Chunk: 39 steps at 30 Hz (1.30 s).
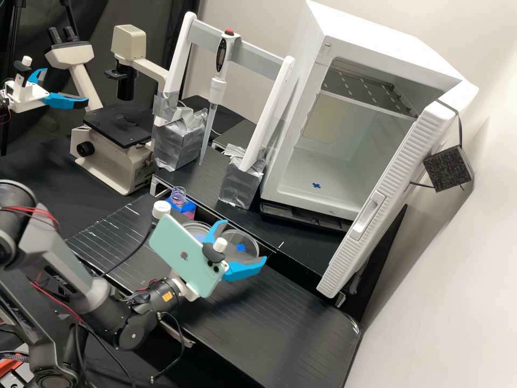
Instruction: Close the lid
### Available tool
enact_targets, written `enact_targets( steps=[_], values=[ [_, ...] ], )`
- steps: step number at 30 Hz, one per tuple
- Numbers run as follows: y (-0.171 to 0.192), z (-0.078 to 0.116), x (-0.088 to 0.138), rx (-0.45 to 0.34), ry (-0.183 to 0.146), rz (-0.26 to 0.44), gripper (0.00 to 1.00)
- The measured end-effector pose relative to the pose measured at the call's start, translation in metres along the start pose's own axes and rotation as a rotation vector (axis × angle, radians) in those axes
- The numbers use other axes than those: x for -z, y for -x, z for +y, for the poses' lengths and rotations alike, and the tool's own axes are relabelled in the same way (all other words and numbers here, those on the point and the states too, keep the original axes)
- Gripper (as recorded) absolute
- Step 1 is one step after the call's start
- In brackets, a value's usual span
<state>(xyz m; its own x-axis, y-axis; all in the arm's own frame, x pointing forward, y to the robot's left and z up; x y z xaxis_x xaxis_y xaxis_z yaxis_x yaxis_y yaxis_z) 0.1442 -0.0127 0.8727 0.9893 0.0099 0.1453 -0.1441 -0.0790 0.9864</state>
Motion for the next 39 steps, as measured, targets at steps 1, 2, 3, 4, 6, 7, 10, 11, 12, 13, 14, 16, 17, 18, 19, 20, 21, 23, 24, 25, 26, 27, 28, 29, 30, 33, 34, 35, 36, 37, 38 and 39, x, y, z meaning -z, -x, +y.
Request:
enact_targets(
  steps=[1,2,3,4,6,7,10,11,12,13,14,16,17,18,19,20,21,23,24,25,26,27,28,29,30,33,34,35,36,37,38,39],
  values=[
    [0.002,-0.003,0.004,0.007,0.008,0.017,0.0],
    [0.004,-0.005,0.008,0.016,0.011,0.034,0.0],
    [0.006,-0.009,0.012,0.024,0.017,0.057,0.0],
    [0.007,-0.011,0.016,0.031,0.024,0.078,0.0],
    [0.007,-0.016,0.024,0.06,0.031,0.123,0.0],
    [0.007,-0.019,0.026,0.079,0.037,0.144,0.0],
    [0.005,-0.027,0.033,0.126,0.08,0.198,0.0],
    [0.005,-0.029,0.033,0.14,0.088,0.207,0.0],
    [0.004,-0.031,0.034,0.153,0.097,0.215,0.0],
    [0.003,-0.032,0.034,0.161,0.114,0.221,0.0],
    [0.003,-0.034,0.034,0.17,0.123,0.223,0.0],
    [0.002,-0.036,0.033,0.186,0.139,0.225,0.0],
    [0.001,-0.037,0.032,0.19,0.144,0.223,0.0],
    [0.0,-0.037,0.031,0.193,0.154,0.218,0.0],
    [-0.001,-0.038,0.029,0.201,0.162,0.211,0.0],
    [-0.001,-0.039,0.028,0.204,0.164,0.207,0.0],
    [-0.002,-0.039,0.026,0.208,0.164,0.202,0.0],
    [-0.003,-0.04,0.024,0.216,0.175,0.194,0.0],
    [-0.003,-0.041,0.023,0.219,0.178,0.19,0.0],
    [-0.004,-0.041,0.022,0.222,0.182,0.187,0.0],
    [-0.004,-0.042,0.021,0.225,0.182,0.183,0.0],
    [-0.004,-0.042,0.02,0.227,0.182,0.179,0.0],
    [-0.005,-0.042,0.019,0.228,0.183,0.173,0.0],
    [-0.005,-0.042,0.018,0.229,0.185,0.17,0.0],
    [-0.005,-0.042,0.017,0.23,0.188,0.163,0.0],
    [-0.007,-0.043,0.012,0.237,0.188,0.142,0.0],
    [-0.007,-0.043,0.011,0.237,0.19,0.135,0.0],
    [-0.007,-0.043,0.009,0.239,0.191,0.129,0.0],
    [-0.007,-0.042,0.008,0.239,0.192,0.121,0.0],
    [-0.007,-0.042,0.007,0.242,0.194,0.117,0.0],
    [-0.007,-0.042,0.006,0.243,0.193,0.112,0.0],
    [-0.007,-0.042,0.005,0.245,0.192,0.111,0.0]
  ],
)
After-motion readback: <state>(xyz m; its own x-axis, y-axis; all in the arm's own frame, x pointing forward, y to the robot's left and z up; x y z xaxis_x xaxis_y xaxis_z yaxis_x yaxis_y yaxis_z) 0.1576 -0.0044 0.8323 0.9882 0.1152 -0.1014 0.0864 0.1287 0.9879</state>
